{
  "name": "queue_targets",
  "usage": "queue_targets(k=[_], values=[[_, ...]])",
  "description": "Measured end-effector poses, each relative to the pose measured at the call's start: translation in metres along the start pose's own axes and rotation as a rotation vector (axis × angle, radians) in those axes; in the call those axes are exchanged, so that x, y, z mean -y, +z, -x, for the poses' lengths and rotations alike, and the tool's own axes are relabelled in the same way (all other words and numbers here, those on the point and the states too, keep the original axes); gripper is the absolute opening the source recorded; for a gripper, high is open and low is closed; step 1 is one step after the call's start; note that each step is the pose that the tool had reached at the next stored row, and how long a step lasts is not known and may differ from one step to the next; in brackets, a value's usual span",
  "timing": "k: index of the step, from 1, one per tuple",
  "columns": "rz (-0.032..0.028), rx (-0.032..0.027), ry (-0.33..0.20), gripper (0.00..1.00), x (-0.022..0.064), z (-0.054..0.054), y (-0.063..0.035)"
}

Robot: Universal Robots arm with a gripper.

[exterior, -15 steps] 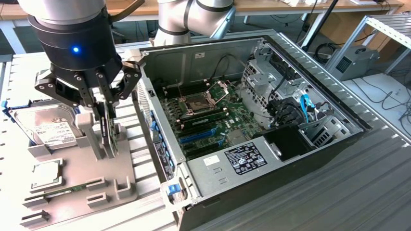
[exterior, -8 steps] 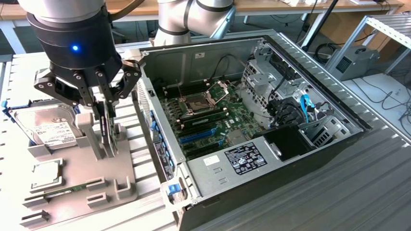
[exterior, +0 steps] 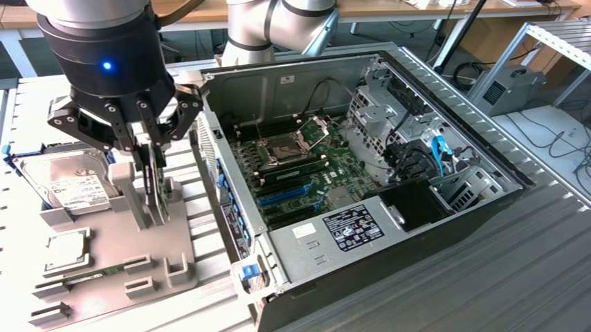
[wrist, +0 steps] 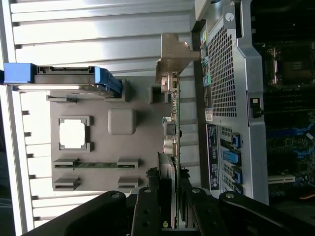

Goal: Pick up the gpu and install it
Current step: 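Pick up the gpu and move the gpu toward the slot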

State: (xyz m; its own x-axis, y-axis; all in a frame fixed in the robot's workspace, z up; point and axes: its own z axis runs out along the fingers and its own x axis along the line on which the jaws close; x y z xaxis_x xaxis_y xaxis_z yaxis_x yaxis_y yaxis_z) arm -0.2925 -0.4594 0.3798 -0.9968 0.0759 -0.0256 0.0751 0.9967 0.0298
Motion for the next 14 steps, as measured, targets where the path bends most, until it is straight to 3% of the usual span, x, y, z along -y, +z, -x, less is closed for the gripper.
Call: queue_targets(k=[14], values=[[0.0, 0.0, 0.0, 0.26, -0.0001, 0.0001, -0.0041]])
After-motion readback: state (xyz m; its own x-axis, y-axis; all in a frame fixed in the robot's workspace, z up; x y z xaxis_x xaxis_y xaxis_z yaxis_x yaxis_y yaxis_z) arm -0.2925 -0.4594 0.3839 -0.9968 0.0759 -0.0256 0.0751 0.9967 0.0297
